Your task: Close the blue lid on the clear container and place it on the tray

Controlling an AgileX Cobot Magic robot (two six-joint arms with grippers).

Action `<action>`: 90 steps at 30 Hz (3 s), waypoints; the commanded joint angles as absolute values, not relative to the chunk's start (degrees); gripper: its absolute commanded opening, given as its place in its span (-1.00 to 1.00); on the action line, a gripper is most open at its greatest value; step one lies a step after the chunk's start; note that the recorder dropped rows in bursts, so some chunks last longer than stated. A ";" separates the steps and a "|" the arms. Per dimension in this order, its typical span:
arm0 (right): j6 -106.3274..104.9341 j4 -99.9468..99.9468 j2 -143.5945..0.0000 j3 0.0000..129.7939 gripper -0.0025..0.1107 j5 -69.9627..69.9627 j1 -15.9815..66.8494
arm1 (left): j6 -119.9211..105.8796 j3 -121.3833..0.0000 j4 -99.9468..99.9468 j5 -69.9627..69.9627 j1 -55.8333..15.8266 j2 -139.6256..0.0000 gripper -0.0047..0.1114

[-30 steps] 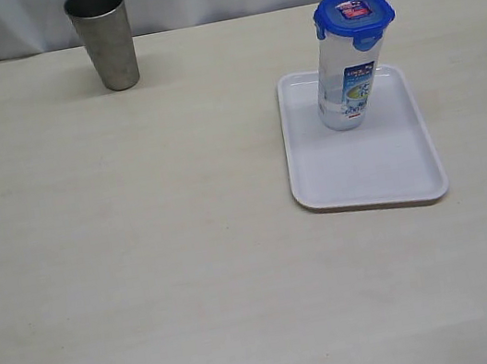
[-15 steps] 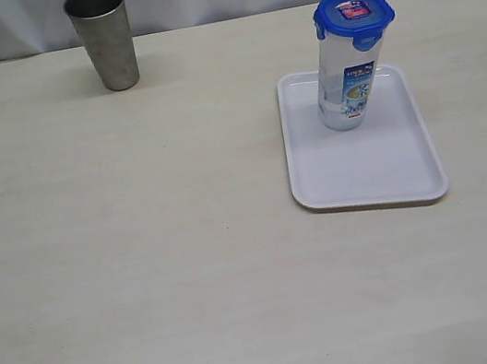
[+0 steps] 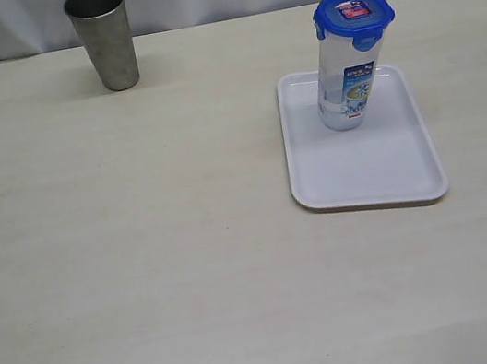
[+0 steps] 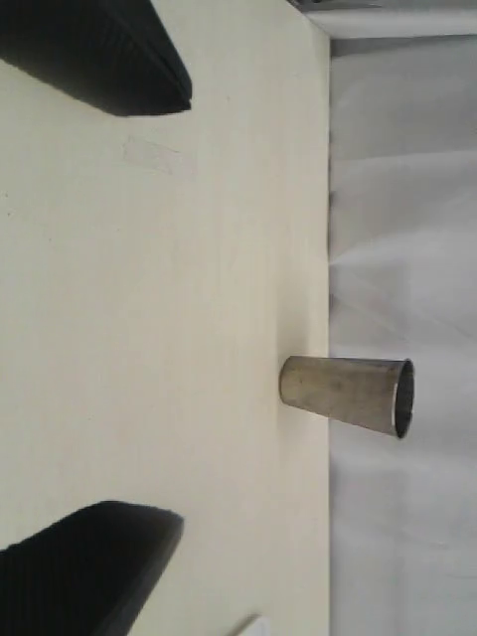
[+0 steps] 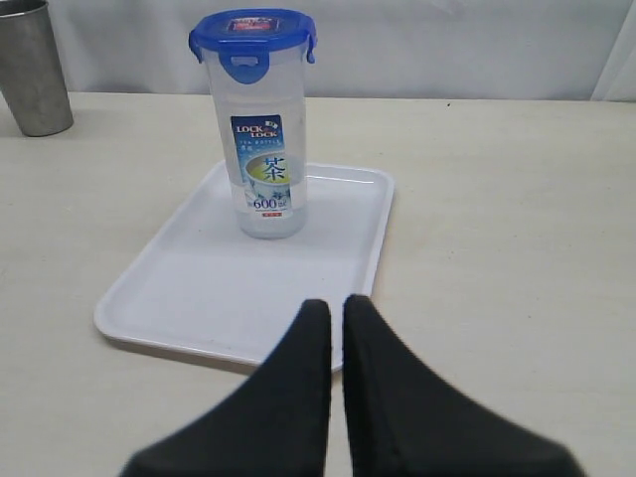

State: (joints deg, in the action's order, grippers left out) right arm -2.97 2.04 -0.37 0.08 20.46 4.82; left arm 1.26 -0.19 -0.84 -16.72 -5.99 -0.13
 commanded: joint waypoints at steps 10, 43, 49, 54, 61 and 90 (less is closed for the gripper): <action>-3.30 2.17 0.00 0.00 -0.88 19.76 4.85 | 0.84 0.00 -2.10 -17.45 -5.72 0.00 0.77; -3.30 2.17 0.00 0.00 -0.88 19.76 4.85 | -1.85 0.00 -3.03 -17.45 -5.72 0.00 -0.92; -3.30 2.17 0.00 0.00 -0.88 19.76 4.85 | -8.12 0.00 -0.42 -17.34 -5.72 0.00 -0.92; -3.30 2.17 0.00 0.00 -0.88 19.76 4.85 | -13.64 0.00 -0.42 -17.56 -5.72 0.00 -0.92; -3.30 2.17 0.00 0.00 -0.88 19.76 4.85 | -8.53 0.00 -0.53 -17.67 -3.33 0.00 -0.92; -3.30 2.17 0.00 0.00 -0.88 19.76 4.85 | -8.52 0.00 0.00 -18.37 -3.28 0.00 -0.92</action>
State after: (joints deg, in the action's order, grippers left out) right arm -2.97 2.04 -0.37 0.08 20.46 4.82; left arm -8.99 -0.19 0.00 -19.02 -3.34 -0.13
